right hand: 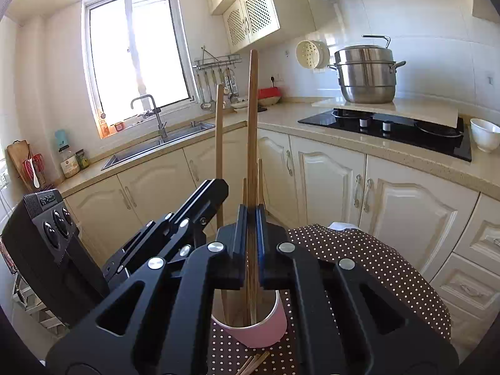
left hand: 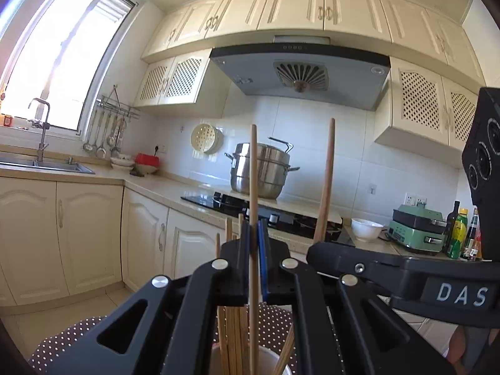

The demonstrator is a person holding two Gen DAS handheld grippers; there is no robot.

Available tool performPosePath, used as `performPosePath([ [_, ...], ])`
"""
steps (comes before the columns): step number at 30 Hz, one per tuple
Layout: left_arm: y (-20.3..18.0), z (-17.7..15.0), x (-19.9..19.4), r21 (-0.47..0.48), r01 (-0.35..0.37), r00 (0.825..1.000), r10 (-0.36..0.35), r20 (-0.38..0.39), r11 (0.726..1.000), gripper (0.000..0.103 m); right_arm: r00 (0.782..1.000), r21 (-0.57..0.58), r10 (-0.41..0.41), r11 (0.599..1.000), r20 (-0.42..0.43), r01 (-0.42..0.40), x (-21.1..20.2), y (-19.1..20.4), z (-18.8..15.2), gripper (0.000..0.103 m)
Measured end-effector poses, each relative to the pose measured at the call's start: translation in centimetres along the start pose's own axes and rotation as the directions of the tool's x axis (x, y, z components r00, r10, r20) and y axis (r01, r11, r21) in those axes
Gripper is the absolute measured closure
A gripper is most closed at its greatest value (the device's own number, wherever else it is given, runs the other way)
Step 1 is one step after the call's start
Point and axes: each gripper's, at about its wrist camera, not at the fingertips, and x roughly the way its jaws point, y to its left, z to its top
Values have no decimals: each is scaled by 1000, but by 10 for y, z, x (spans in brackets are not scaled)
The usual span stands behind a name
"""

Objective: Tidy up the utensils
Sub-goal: 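Lift both held chopsticks over the pink cup and lower them inside, then open both grippers to release the chopsticks into the pink cup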

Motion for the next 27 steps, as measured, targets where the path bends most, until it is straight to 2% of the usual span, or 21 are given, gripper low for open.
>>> performPosePath([
  [14, 8, -9, -3, -8, -26, 998, 25, -54, 1000, 96, 1000, 6, -6, 1000, -25, 6, 8, -1, -10, 97],
  [16, 10, -9, -5, -13, -28, 998, 28, -61, 1000, 94, 1000, 7, -9, 1000, -29, 9, 8, -1, -11, 97],
  [20, 15, -8, -9, -27, -39, 997, 37, -69, 999, 82, 999, 15, -10, 1000, -34, 10, 9, -2, -13, 97],
  [27, 20, -7, -16, -32, -51, 995, 48, -89, 998, 76, 998, 28, -2, 1000, -55, 4, 13, -1, -18, 97],
])
